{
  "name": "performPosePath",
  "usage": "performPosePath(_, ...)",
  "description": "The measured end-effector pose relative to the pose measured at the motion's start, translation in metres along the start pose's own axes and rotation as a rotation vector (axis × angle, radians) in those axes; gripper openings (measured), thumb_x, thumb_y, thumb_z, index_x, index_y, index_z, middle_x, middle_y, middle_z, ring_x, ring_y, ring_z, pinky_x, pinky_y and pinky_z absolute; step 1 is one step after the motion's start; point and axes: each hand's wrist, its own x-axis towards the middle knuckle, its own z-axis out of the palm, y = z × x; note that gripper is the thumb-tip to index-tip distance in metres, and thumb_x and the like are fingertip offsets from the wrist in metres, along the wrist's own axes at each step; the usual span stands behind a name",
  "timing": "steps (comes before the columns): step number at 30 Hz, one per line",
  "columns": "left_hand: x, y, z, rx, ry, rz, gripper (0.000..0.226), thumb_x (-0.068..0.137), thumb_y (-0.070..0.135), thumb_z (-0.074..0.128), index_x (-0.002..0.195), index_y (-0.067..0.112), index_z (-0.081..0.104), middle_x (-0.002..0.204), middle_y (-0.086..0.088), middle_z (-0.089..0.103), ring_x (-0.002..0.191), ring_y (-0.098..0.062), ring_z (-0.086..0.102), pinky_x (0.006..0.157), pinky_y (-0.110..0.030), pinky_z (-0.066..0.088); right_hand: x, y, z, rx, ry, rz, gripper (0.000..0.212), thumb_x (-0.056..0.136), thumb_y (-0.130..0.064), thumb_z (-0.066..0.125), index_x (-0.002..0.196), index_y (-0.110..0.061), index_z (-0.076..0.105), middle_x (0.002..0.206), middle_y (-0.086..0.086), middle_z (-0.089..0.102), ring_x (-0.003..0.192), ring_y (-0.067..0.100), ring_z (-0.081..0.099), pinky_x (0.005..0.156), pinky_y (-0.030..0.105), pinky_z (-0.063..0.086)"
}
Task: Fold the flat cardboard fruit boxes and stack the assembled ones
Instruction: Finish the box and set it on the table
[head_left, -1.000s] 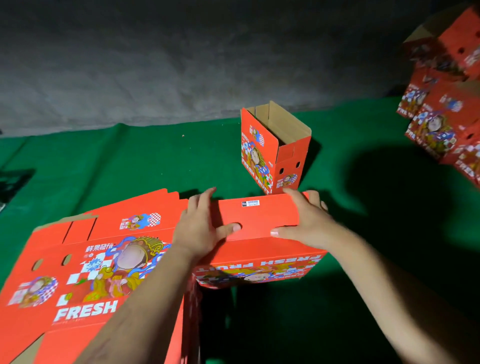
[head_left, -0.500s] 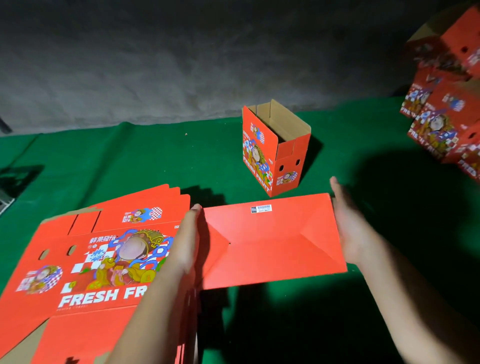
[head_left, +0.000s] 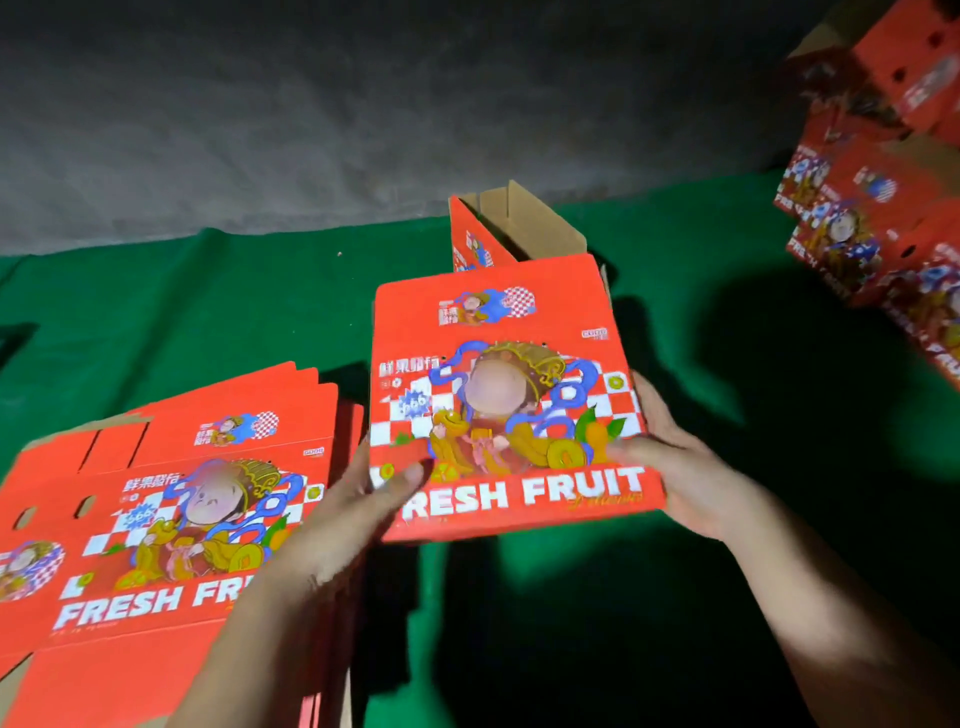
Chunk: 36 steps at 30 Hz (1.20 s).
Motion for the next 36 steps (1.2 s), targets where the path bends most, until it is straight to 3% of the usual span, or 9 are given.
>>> performPosePath(7, 0.038, -0.034, 0.027, 0.412, 0.261, 0.18, 0.06, 0.091, -0.002, 0.072, 0.143, 0.013, 0.047, 0.132, -0.007, 0.065, 0.123, -0.026, 0.063, 0.103, -0.044, 0.052, 0.04, 0.027, -0.001, -0.469, 0.634, -0.147, 0.05, 0.087, -0.001, 0.071, 0.124, -0.031, 0.054, 0.109, 0.001, 0.064, 0.098, 0.026, 0.063, 0.085, 0.029, 0.052)
performPosePath(12, 0.086, -0.034, 0.062, 0.297, 0.436, -0.006, 0.052, 0.084, -0.013, 0.072, 0.122, 0.012, 0.047, 0.122, -0.015, 0.063, 0.102, -0.01, 0.066, 0.095, -0.027, 0.053, 0.084, 0.048, -0.012, -0.483, 0.537, 0.087, 0.032, 0.092, -0.002, 0.068, 0.12, -0.014, 0.059, 0.108, 0.007, 0.069, 0.083, 0.003, 0.061, 0.058, 0.003, 0.042)
performPosePath(17, 0.14, -0.015, 0.062, 0.115, 0.174, 0.055, 0.084, 0.087, -0.012, 0.065, 0.157, 0.014, 0.027, 0.147, -0.013, 0.052, 0.127, -0.013, 0.055, 0.121, -0.043, 0.036, 0.144, 0.032, -0.028, -0.461, 0.644, 0.088, 0.034, 0.088, -0.003, 0.066, 0.116, -0.02, 0.059, 0.109, 0.007, 0.069, 0.081, 0.007, 0.061, 0.063, 0.017, 0.046)
performPosePath(19, 0.169, -0.005, 0.054, 0.268, 0.198, -0.08, 0.112, 0.071, 0.012, 0.071, 0.164, 0.021, 0.009, 0.151, -0.02, 0.037, 0.135, -0.026, 0.043, 0.122, -0.031, 0.028, 0.172, 0.023, -0.029, -0.336, 0.613, 0.104, 0.031, 0.088, 0.0, 0.061, 0.11, -0.023, 0.059, 0.114, 0.011, 0.07, 0.092, 0.019, 0.067, 0.08, 0.03, 0.056)
performPosePath(21, 0.193, 0.005, 0.05, 0.485, 0.272, -0.28, 0.121, 0.071, 0.025, 0.076, 0.165, 0.031, 0.001, 0.143, -0.022, 0.029, 0.128, -0.026, 0.039, 0.111, -0.015, 0.029, 0.201, 0.018, -0.028, -0.148, 0.537, 0.151, 0.039, 0.09, 0.002, 0.058, 0.118, -0.026, 0.055, 0.123, 0.007, 0.069, 0.11, 0.022, 0.068, 0.087, 0.034, 0.06)
performPosePath(23, 0.216, 0.014, 0.054, 0.416, 0.242, -0.253, 0.11, 0.088, 0.008, 0.075, 0.164, 0.016, -0.004, 0.148, -0.029, 0.038, 0.124, -0.027, 0.048, 0.114, -0.029, 0.036, 0.225, 0.012, -0.025, -0.022, 0.456, 0.178, 0.072, 0.091, 0.006, 0.056, 0.148, -0.032, 0.035, 0.139, -0.002, 0.059, 0.118, 0.018, 0.063, 0.085, 0.029, 0.056)
performPosePath(26, 0.233, 0.021, 0.069, 0.206, 0.255, -0.112, 0.098, 0.093, -0.003, 0.065, 0.158, 0.0, -0.008, 0.151, -0.021, 0.046, 0.121, -0.026, 0.053, 0.106, -0.036, 0.048, 0.244, 0.006, -0.013, -0.164, 0.459, 0.218, 0.115, 0.088, -0.002, 0.066, 0.161, -0.036, -0.017, 0.168, -0.005, 0.021, 0.147, 0.02, 0.036, 0.117, 0.043, 0.036)
performPosePath(31, 0.19, -0.003, 0.095, 0.068, 0.339, -0.163, 0.063, 0.104, 0.005, 0.054, 0.16, 0.013, 0.026, 0.143, -0.012, 0.058, 0.113, -0.015, 0.06, 0.086, -0.017, 0.047, 0.215, 0.019, 0.046, -0.248, 0.772, 0.159, 0.106, 0.088, -0.015, 0.074, 0.164, -0.021, -0.001, 0.169, 0.017, -0.004, 0.156, 0.028, 0.015, 0.122, 0.037, 0.025)
performPosePath(36, 0.083, -0.01, 0.056, 0.265, 0.465, 0.247, 0.035, 0.099, 0.0, 0.054, 0.127, 0.02, 0.064, 0.125, 0.011, 0.067, 0.114, 0.001, 0.063, 0.096, -0.008, 0.043, 0.141, 0.07, 0.15, -0.379, 0.419, 0.163, 0.067, 0.095, -0.017, 0.065, 0.154, -0.023, 0.033, 0.151, 0.008, 0.038, 0.136, 0.023, 0.044, 0.114, 0.036, 0.037)
